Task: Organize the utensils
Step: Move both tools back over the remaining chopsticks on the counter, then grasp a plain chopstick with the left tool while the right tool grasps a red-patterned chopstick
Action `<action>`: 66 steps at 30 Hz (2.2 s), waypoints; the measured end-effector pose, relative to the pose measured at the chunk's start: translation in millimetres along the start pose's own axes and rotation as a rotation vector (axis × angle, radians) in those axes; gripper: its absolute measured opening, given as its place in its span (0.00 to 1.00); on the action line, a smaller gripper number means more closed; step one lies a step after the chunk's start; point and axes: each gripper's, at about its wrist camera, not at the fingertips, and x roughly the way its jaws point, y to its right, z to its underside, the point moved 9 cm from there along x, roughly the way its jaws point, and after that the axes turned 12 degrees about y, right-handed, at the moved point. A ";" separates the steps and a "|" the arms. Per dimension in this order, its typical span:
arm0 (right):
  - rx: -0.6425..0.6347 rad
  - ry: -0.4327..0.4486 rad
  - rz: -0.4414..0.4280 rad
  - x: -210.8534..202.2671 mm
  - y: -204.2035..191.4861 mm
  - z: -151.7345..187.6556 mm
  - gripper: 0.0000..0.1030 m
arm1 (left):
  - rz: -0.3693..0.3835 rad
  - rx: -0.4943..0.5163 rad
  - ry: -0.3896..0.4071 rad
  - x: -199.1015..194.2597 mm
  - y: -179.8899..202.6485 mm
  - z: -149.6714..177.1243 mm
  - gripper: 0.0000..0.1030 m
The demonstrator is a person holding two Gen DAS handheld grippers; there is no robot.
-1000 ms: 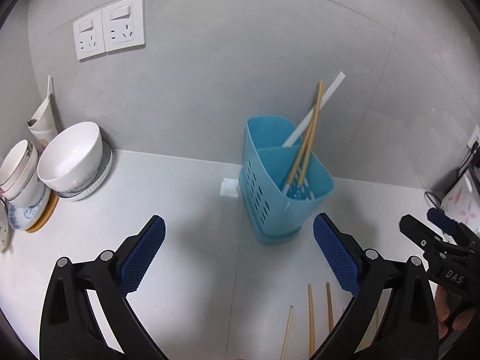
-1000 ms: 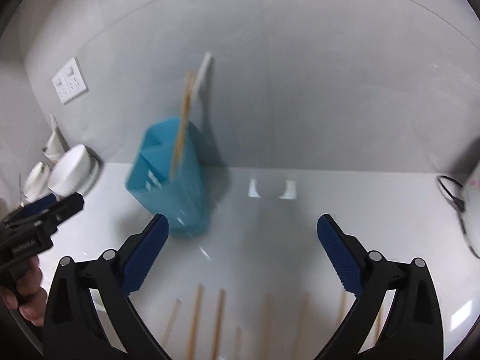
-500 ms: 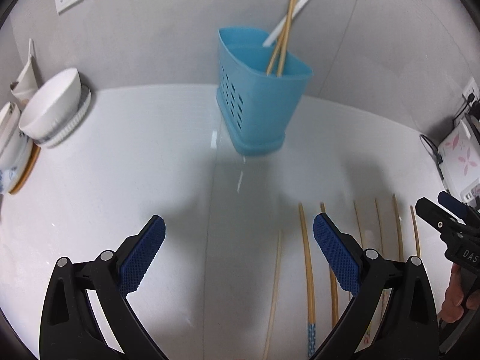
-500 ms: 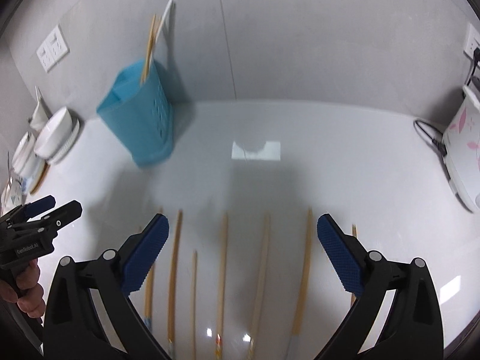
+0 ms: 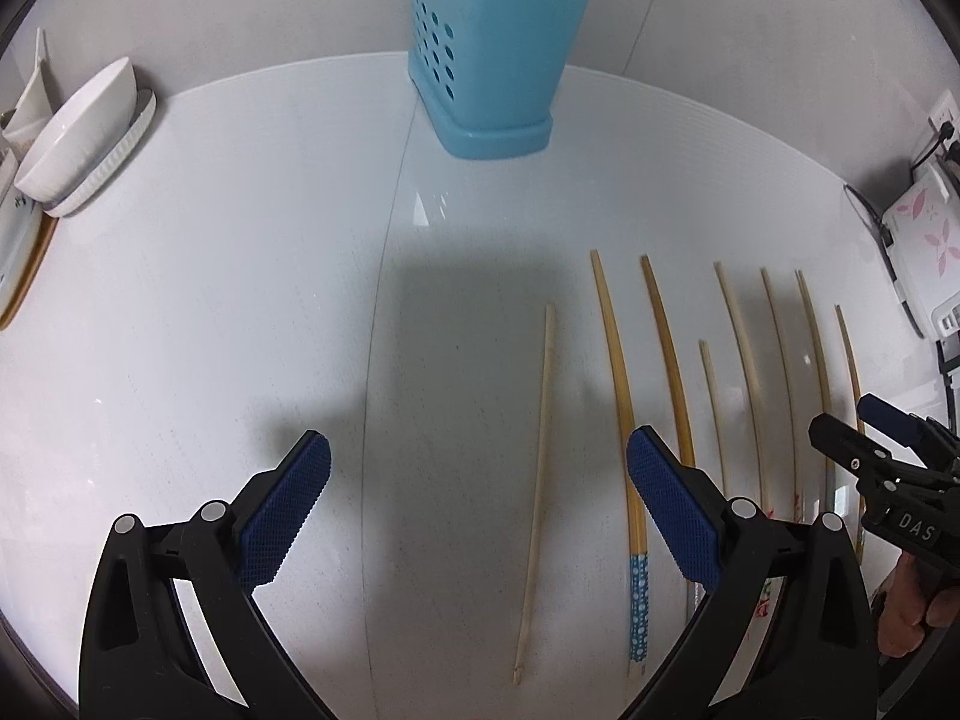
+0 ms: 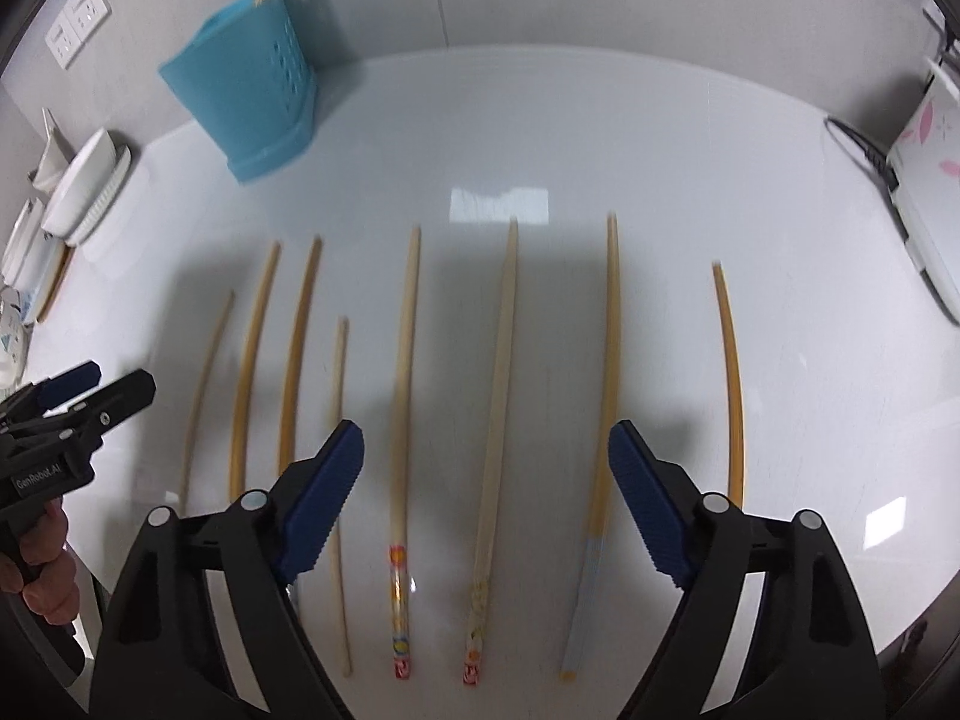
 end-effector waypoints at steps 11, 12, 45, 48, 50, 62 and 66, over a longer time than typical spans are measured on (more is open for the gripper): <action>-0.004 -0.107 0.024 9.0 4.7 31.3 0.52 | -0.055 0.028 -0.107 14.5 1.1 31.2 0.90; -0.005 -0.111 0.023 9.1 4.2 31.8 0.50 | -0.056 0.029 -0.117 15.9 1.5 33.3 0.90; -0.037 -0.185 0.108 37.6 20.9 10.2 0.11 | -0.023 0.066 -0.231 21.8 46.5 44.7 0.04; -0.022 -0.192 0.105 38.6 17.7 11.7 0.11 | -0.013 0.060 -0.235 22.5 45.4 44.5 0.04; -0.021 -0.196 0.101 40.4 18.0 9.4 0.11 | -0.011 0.058 -0.234 23.1 42.0 45.4 0.04; -0.007 -0.196 0.078 37.6 12.7 1.9 0.34 | -0.002 0.043 -0.219 7.7 21.3 43.1 0.04; -0.019 -0.200 0.078 36.4 14.5 2.3 0.28 | 0.000 0.038 -0.218 5.3 19.3 41.7 0.04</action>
